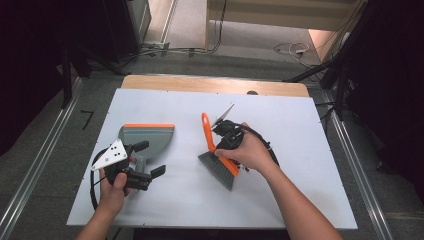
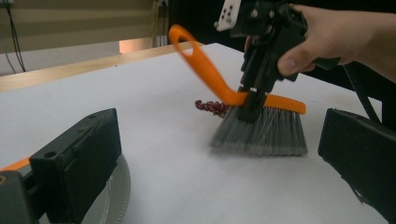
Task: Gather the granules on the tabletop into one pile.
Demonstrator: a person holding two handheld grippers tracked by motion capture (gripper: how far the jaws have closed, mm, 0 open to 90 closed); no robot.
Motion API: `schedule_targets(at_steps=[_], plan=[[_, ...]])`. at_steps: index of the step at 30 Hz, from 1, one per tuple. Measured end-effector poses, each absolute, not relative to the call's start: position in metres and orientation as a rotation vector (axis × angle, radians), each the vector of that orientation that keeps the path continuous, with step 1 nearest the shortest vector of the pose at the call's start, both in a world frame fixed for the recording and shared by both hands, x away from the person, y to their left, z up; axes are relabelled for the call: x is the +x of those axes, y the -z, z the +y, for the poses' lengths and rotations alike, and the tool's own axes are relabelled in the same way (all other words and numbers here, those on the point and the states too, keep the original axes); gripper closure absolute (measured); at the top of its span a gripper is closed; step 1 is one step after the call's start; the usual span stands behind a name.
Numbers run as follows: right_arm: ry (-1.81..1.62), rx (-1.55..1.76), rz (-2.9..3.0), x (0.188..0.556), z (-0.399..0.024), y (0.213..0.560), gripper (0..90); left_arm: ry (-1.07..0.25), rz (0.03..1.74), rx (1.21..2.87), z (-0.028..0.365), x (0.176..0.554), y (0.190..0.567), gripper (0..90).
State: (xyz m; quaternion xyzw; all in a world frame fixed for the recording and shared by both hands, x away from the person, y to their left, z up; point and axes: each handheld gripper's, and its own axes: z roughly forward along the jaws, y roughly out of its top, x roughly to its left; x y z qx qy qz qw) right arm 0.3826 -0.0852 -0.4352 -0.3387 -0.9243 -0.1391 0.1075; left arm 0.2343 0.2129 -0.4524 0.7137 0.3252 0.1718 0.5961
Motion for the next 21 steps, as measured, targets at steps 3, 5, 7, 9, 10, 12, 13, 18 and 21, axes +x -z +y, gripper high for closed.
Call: schedule_targets(at_steps=[3, 5, 7, 9, 10, 12, 13, 18, 21], plan=[[0.394, -0.983, -2.746, 0.385, -0.087, 0.44, 67.7, -0.399, 0.754, 1.655, 0.213, 0.235, 0.452, 0.0], [0.399, -0.947, -2.757, 0.39, -0.094, 0.443, 67.4, -0.398, 0.754, 1.66, 0.213, 0.235, 0.452, 0.0], [0.418, -0.954, -2.754, 0.395, -0.099, 0.446, 67.1, -0.398, 0.751, 1.661, 0.212, 0.235, 0.453, 0.0], [0.446, -0.945, -2.76, 0.401, -0.105, 0.447, 66.9, -0.398, 0.752, 1.66, 0.212, 0.235, 0.452, 0.0], [0.455, -0.948, -2.766, 0.403, -0.107, 0.448, 66.9, -0.398, 0.753, 1.659, 0.212, 0.235, 0.452, 0.0], [0.472, -0.941, -2.778, 0.407, -0.111, 0.448, 66.8, -0.398, 0.755, 1.66, 0.212, 0.235, 0.453, 0.0], [0.476, -0.938, -2.79, 0.408, -0.112, 0.447, 66.8, -0.398, 0.755, 1.662, 0.212, 0.235, 0.453, 0.0], [0.473, -0.956, -2.862, 0.416, -0.115, 0.442, 66.8, -0.396, 0.755, 1.665, 0.21, 0.235, 0.453, 0.0], [0.49, -0.963, -2.871, 0.419, -0.116, 0.441, 67.1, -0.396, 0.756, 1.666, 0.211, 0.235, 0.453, 0.0]])
